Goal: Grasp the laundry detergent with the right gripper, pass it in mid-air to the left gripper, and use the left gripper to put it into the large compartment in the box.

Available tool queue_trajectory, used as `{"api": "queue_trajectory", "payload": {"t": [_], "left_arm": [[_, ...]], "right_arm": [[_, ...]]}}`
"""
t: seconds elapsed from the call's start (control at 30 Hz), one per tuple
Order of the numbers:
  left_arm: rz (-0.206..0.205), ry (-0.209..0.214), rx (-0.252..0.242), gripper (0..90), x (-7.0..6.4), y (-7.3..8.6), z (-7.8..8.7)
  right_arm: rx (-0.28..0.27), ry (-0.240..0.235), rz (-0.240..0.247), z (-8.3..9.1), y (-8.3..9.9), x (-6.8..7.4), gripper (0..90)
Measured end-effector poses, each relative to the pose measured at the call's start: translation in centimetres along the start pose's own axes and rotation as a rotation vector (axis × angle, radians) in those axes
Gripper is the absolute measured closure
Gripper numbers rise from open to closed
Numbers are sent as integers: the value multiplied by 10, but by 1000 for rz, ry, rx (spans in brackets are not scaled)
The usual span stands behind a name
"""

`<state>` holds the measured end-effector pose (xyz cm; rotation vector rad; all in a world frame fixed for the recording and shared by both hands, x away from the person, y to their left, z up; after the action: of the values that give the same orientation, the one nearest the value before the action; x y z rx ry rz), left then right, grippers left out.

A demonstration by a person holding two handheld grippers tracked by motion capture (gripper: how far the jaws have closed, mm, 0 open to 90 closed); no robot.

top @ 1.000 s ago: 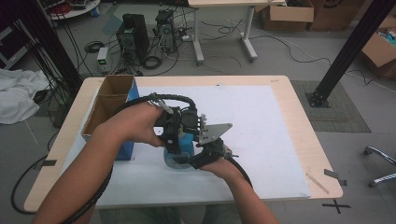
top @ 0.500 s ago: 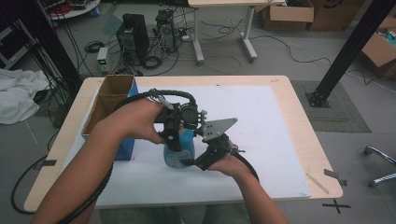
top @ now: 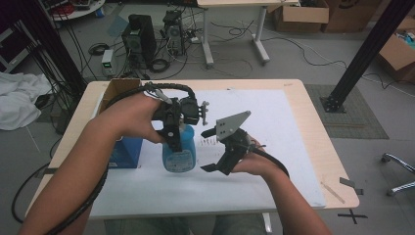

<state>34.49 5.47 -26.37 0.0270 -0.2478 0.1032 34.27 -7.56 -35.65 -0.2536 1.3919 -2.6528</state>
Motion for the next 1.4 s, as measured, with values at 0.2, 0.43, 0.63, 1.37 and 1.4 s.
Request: {"api": "queue_trajectory", "payload": {"t": [0.2,0.43,0.63,1.37,1.4], "left_arm": [[95,22,43,381,14,15,16],[301,33,78,381,40,39,49],[500,64,99,380,66,60,78],[1271,74,273,382,110,153,103],[1286,69,290,382,109,158,101]], "right_arm": [[182,-23,-40,16,4,-6,0],[436,-58,-93,28,15,-12,0],[515,-57,-120,43,16,-12,0],[570,-62,-123,56,24,-13,0],[574,-64,-125,56,25,-13,0]]}}
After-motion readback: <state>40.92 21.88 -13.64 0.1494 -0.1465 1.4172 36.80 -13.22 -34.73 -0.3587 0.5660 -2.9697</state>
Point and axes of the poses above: each handheld gripper's, and its own axes: z roughly backward along the jaws, y roughly out of its underside, x roughly to its left, the point moved 5 cm from there along -z, roughly forward along the jaws, and after that the axes turned 13 degrees about -y, right-handed, at the moved point
